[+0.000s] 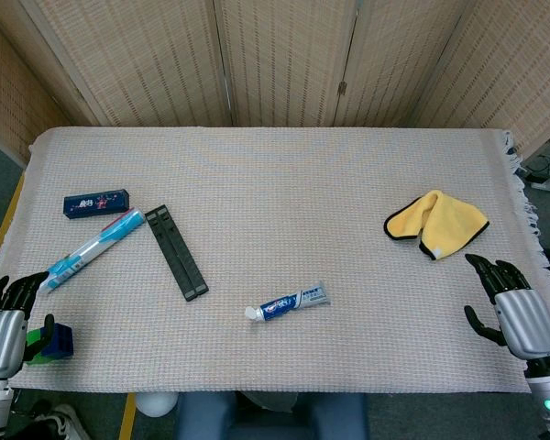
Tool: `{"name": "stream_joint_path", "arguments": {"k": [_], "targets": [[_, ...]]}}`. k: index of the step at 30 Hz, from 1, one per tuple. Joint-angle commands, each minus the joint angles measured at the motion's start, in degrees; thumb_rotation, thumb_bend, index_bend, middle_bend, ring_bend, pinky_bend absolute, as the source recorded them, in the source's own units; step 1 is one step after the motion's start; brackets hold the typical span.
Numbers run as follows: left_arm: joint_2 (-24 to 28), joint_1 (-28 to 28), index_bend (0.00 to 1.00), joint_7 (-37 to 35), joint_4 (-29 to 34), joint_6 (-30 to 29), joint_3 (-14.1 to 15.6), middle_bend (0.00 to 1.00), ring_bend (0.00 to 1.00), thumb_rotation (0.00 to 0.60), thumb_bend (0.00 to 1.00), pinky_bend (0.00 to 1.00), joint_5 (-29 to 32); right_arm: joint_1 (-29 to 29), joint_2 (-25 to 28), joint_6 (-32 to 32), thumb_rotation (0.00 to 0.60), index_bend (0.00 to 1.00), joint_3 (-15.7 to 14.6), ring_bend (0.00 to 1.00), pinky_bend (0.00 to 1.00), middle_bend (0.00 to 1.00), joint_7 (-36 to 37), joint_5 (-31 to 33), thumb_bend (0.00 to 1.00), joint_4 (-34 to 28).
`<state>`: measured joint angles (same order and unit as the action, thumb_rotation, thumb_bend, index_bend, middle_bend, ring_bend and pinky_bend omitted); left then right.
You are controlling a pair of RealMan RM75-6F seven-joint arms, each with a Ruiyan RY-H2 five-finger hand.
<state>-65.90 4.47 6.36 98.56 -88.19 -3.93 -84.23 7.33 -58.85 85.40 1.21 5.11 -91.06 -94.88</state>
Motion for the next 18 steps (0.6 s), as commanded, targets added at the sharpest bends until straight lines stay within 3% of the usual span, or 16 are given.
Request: {"name": "stream_joint_path", "arguments": {"k": [1, 12, 18], "targets": [[-0.2, 0.11, 0.14, -0.03, -0.3, -0.01, -0.11, 0.18, 0.15, 0.6, 0.6, 0.0, -0.17, -0.57, 0.0, 0.44, 0.6, 0.06, 0.02, 0.2, 0.13, 0.14, -0.26, 0.42, 0.48, -0.12], [-0.41, 0.12, 0.14, -0.45, -0.63, -0.02, 0.06, 0.18, 0.15, 0.6, 0.6, 0.0, -0.83, -1.06, -0.33, 1.35, 0.6, 0.06, 0.06, 0.2, 0.13, 0.14, -0.86, -0.92, 0.48, -0.8], [0.04, -0.06, 0.15, -0.71, -0.33, -0.37, 0.12, 0.18, 0.15, 0.6, 0.6, 0.0, -1.25, 2.4, -1.2, -3.28, 0.6, 0.06, 0.09, 0.2, 0.13, 0.14, -3.32, -3.4, 0.48, -2.51]]}}
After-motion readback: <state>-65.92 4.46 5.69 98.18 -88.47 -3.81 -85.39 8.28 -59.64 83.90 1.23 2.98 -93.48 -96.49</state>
